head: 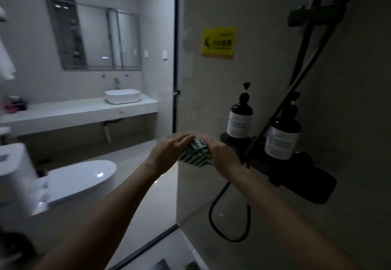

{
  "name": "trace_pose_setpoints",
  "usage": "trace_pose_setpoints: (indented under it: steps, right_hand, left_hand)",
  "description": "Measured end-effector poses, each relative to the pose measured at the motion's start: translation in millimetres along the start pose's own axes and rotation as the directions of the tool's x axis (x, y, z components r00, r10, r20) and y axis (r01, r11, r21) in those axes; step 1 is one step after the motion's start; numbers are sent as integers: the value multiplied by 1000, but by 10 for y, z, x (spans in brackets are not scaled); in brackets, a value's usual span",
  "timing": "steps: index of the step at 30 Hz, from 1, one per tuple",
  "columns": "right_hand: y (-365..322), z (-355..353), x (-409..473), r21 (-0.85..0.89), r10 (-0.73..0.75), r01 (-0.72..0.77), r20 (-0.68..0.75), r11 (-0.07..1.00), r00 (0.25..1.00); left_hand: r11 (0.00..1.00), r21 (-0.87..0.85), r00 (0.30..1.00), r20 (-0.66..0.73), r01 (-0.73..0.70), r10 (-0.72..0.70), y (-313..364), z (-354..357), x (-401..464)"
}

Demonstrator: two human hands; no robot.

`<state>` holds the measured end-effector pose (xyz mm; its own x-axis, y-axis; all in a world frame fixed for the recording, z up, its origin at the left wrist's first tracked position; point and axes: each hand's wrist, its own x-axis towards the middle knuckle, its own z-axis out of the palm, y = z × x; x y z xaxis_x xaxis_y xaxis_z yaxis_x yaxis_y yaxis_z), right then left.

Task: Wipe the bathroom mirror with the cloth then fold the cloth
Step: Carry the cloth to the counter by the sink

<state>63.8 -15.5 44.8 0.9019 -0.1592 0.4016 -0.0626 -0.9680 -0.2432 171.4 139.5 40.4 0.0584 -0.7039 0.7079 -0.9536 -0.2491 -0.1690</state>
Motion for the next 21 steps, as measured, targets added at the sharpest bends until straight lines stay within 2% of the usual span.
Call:
trace_pose_setpoints:
  steps: [5, 12, 16, 21]
  right_hand:
    - [-345, 428, 298, 52, -138, 135, 61, 989, 989]
    - [-722, 920, 565, 131, -321, 306, 118, 943, 940]
    - [-837, 1141, 749, 162, -358, 336, 133, 928, 924]
    - [-922, 1369, 1280, 161, -378, 355, 143, 921, 915]
  left_hand:
    - [987, 109, 991, 32, 122, -126, -286, -178, -472]
    - [926, 215, 940, 74, 310, -332, -511, -291, -1021]
    - [900, 247, 915, 93, 360, -392, -728, -285, -1174]
    - [891, 281, 915, 87, 357, -394, -1293, -179, -1156]
